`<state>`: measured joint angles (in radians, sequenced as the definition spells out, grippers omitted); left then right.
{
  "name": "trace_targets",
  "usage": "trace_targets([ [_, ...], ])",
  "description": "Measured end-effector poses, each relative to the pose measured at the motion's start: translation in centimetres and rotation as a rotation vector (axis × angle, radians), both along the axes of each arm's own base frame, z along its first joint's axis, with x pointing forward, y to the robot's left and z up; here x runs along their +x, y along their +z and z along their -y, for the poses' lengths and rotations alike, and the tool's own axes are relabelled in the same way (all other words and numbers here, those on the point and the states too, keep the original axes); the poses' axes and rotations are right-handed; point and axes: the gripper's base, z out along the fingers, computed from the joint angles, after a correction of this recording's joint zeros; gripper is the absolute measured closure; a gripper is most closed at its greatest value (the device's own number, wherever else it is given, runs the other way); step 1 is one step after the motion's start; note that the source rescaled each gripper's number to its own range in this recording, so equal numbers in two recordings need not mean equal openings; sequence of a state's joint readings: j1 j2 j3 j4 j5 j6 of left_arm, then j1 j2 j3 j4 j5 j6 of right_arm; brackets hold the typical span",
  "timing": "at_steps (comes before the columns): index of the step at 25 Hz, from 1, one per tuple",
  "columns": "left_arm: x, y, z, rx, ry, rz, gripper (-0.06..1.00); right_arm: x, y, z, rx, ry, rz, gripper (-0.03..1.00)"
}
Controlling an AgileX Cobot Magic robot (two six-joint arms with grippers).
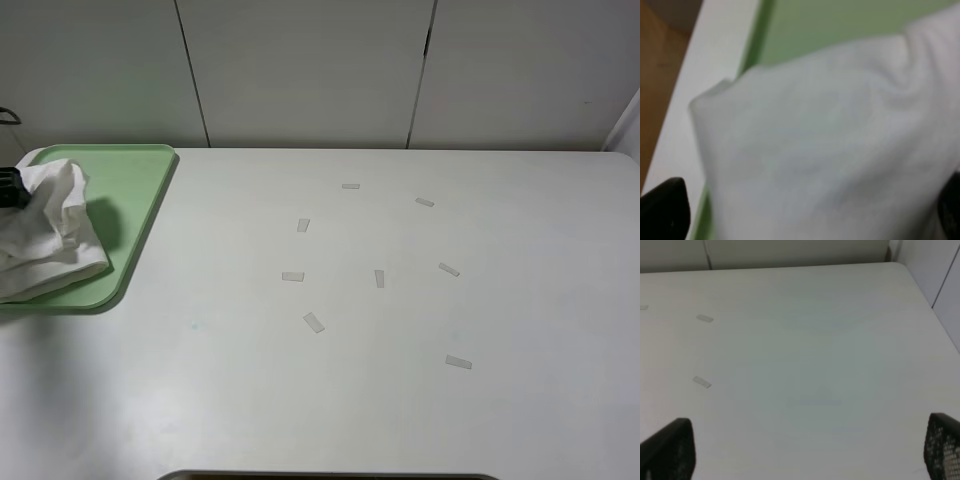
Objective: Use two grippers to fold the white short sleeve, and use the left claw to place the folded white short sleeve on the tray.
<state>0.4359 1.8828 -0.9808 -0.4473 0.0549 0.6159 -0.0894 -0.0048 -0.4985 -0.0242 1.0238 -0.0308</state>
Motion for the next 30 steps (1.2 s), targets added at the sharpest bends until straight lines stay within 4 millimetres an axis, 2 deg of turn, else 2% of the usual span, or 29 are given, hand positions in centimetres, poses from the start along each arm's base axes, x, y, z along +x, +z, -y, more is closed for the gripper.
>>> trace_targets([
  [3,0.8,-0.1,0.3,0.011,-0.027,0.002,-0.06,0.0,0.0,0.0,0.0,0.0,0.0,-0.03],
  [5,3.1,-0.1,1.0,0.032,-0.09,0.014,-0.06,0.0,0.0,0.0,0.0,0.0,0.0,-0.03],
  [8,3.5,-0.1,1.2,0.034,-0.099,0.018,-0.06,0.0,0.0,0.0,0.0,0.0,0.0,-0.03],
  [9,4.6,-0.2,1.4,0.05,-0.127,0.024,-0.06,0.0,0.0,0.0,0.0,0.0,0.0,-0.03],
  [14,5.2,-0.5,1.3,0.086,-0.176,0.007,-0.05,0.0,0.0,0.0,0.0,0.0,0.0,-0.03],
  [15,5.2,-0.5,1.3,0.133,-0.239,-0.02,-0.05,0.0,0.0,0.0,0.0,0.0,0.0,-0.03],
  [20,5.0,-0.5,1.4,0.168,-0.299,-0.061,-0.04,0.0,0.0,0.0,0.0,0.0,0.0,-0.03],
  [26,4.8,2.8,2.8,0.193,-0.346,-0.026,-0.04,0.0,0.0,0.0,0.0,0.0,0.0,-0.03],
  [30,4.4,6.4,4.5,0.207,-0.376,0.036,-0.04,0.0,0.0,0.0,0.0,0.0,0.0,-0.03],
])
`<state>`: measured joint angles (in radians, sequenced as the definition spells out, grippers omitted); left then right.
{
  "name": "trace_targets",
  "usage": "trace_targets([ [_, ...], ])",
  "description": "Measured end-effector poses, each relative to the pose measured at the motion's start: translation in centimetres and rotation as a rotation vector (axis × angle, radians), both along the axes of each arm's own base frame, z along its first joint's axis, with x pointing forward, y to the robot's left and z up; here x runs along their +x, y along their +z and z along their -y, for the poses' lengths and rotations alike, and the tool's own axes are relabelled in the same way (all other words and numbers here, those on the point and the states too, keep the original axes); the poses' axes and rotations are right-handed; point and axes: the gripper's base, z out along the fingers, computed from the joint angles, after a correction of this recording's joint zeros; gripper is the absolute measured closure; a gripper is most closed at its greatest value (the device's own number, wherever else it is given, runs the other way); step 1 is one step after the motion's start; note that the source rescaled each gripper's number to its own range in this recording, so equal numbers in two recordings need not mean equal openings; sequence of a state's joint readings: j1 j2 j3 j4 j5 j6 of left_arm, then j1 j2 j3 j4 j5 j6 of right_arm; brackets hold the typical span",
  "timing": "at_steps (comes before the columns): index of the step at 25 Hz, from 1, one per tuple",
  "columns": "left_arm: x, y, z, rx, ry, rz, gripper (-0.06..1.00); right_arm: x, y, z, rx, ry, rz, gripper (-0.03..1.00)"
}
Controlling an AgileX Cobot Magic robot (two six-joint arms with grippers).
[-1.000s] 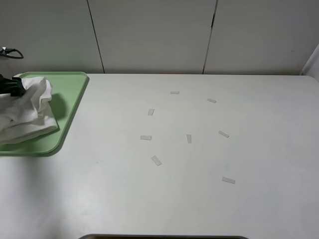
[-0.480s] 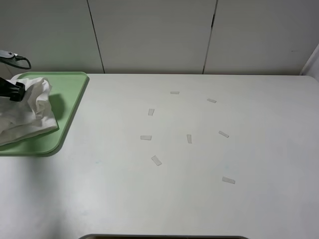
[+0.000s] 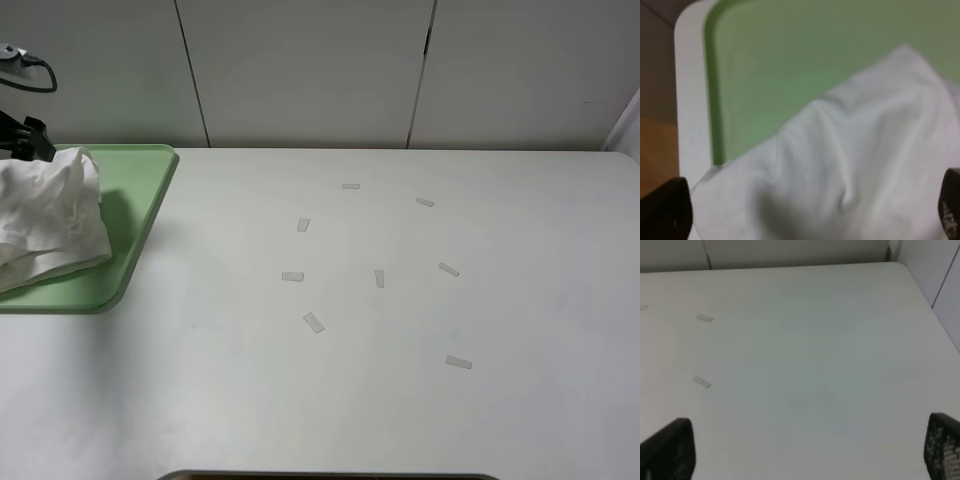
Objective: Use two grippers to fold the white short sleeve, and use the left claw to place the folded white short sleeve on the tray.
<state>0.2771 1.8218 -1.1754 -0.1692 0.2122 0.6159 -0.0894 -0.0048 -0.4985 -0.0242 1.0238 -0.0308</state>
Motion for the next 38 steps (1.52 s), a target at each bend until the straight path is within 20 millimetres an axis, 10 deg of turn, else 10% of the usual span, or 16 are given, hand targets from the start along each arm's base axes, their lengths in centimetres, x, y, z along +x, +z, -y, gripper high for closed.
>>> trace_targets([
  [22,-11.4,14.6,6.0,-0.243,-0.098,0.041,-0.04,0.0,0.0,0.0,0.0,0.0,0.0,-0.03],
  [28,-22.0,18.7,8.7,-0.187,-0.073,0.35,-0.03,0.0,0.0,0.0,0.001,0.0,0.0,-0.03],
  [36,-27.0,19.1,10.5,-0.155,-0.134,0.486,-0.03,0.0,0.0,0.0,0.002,0.001,0.0,-0.03],
  [38,-31.0,18.4,10.8,-0.105,-0.132,0.517,-0.03,0.0,0.0,0.0,0.002,0.001,0.0,-0.03],
])
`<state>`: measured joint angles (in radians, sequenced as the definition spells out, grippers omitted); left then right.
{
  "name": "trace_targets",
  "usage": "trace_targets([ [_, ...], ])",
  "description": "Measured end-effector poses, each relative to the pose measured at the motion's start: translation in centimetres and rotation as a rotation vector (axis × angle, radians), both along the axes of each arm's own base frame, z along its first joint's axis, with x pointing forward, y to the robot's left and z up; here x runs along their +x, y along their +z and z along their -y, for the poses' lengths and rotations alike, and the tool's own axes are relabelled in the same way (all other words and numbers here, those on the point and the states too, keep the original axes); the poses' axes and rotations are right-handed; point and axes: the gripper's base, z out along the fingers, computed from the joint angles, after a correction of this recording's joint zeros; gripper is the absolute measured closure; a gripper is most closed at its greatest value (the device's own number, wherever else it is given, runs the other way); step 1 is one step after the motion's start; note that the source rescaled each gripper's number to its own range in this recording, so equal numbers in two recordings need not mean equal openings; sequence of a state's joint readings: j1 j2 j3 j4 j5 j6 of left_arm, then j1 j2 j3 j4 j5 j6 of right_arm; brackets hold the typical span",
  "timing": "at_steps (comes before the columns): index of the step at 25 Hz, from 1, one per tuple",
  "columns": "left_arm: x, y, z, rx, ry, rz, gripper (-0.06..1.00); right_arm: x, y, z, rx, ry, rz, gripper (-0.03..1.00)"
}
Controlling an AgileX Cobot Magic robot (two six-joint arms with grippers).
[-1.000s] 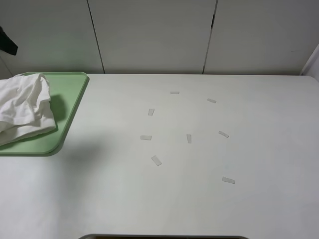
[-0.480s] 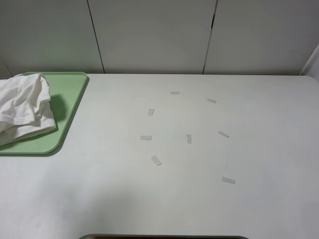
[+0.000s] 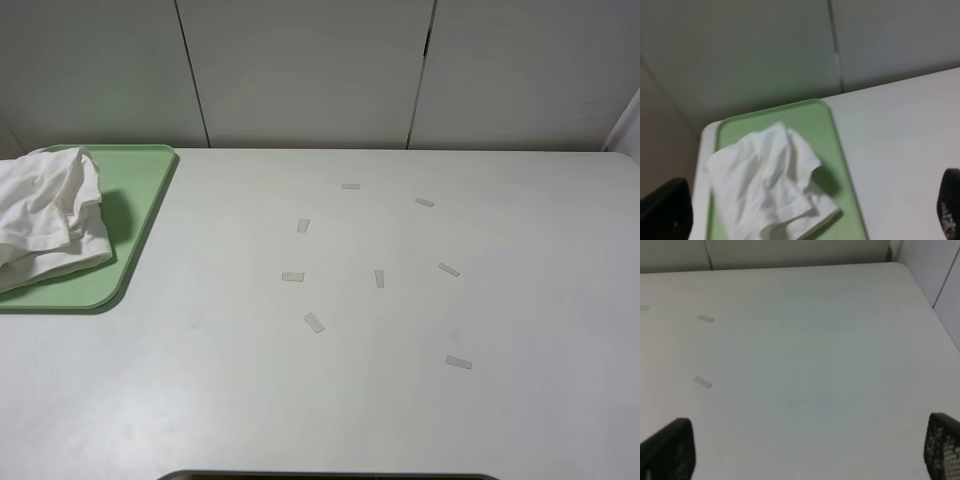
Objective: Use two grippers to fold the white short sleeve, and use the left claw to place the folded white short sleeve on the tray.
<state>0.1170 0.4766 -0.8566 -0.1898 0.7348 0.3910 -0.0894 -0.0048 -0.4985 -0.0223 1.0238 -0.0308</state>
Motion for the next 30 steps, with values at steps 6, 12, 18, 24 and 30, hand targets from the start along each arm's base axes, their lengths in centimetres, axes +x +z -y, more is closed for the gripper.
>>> trace_targets([
  [6,-5.0,-1.8,-0.5,-0.005,0.126,0.04,-0.03,0.0,0.0,0.0,0.001,0.001,0.0,-0.03],
  [12,-8.3,-3.6,-0.2,-0.004,0.079,0.004,-0.03,0.0,0.0,0.0,0.001,0.001,0.0,-0.03],
  [18,-11.0,-4.8,-0.4,0.025,0.09,0.032,-0.03,0.0,0.0,0.0,0.001,0.001,0.0,-0.03],
  [24,-11.4,-6.0,-0.4,0.018,0.093,-0.032,-0.03,0.0,0.0,0.0,0.001,0.001,0.0,-0.03],
  [30,-10.3,-8.1,-0.5,-0.097,0.152,-0.131,-0.03,0.0,0.0,0.0,0.001,0.001,0.0,-0.03],
])
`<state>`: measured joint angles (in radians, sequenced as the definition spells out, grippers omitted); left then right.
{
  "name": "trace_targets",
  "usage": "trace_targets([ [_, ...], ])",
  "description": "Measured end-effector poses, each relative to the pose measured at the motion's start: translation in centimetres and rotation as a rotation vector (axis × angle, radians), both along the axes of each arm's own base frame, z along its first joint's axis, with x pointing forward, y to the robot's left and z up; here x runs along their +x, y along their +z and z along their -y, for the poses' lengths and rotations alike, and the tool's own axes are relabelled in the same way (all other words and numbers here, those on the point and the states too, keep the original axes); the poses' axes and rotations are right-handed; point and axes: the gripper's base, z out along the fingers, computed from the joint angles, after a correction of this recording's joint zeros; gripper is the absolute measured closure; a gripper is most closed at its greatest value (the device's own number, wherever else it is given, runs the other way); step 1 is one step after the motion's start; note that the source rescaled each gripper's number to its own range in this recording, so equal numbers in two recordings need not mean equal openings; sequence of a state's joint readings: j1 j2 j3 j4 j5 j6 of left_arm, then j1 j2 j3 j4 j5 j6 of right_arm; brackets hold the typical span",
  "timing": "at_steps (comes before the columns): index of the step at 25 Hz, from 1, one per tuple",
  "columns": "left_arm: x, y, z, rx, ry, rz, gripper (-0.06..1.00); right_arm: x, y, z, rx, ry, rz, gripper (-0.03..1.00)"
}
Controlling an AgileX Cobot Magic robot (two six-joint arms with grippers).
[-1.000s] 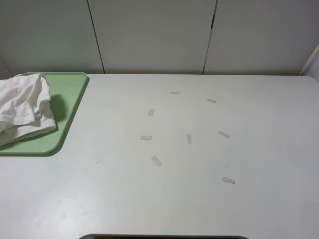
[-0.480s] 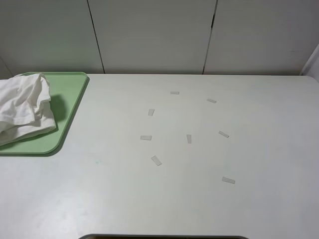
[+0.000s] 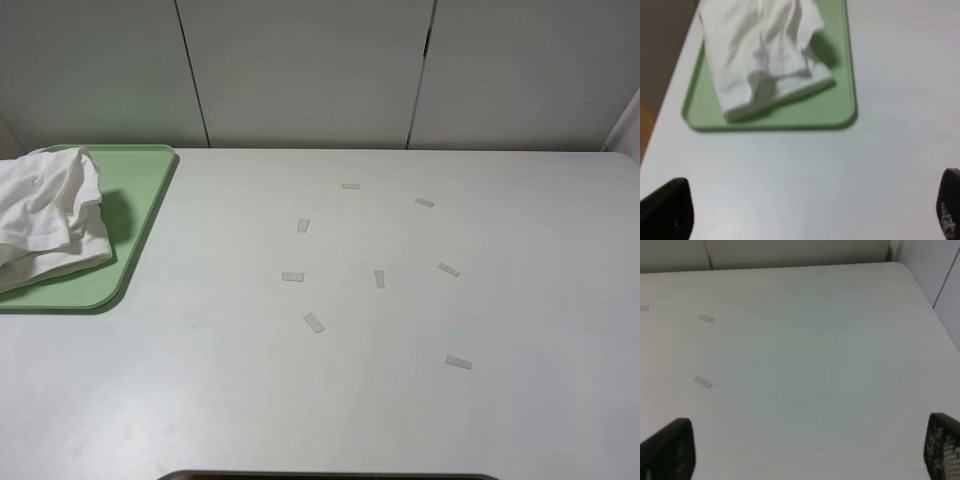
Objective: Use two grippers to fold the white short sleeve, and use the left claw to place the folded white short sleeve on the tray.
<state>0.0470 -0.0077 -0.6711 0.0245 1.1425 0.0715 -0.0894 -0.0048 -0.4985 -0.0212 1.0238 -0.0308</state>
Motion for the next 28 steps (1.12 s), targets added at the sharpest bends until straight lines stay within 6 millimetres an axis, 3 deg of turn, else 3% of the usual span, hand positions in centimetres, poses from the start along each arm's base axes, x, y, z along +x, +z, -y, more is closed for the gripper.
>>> trace_targets([
  [3,0.9,-1.7,-0.1,-0.017,0.022,-0.073,-0.03,0.0,0.0,0.0,0.0,0.0,0.0,-0.03],
  [4,1.7,-3.6,-0.2,-0.018,0.03,-0.15,-0.03,0.0,0.0,0.0,0.0,0.0,0.0,-0.03],
  [6,1.9,-4.0,-0.3,-0.02,0.032,-0.162,-0.02,0.0,0.0,0.0,0.0,0.0,0.0,-0.03],
  [28,2.8,-4.4,-0.2,-0.027,0.024,-0.114,-0.02,0.0,0.0,0.0,0.0,0.0,0.0,-0.03],
])
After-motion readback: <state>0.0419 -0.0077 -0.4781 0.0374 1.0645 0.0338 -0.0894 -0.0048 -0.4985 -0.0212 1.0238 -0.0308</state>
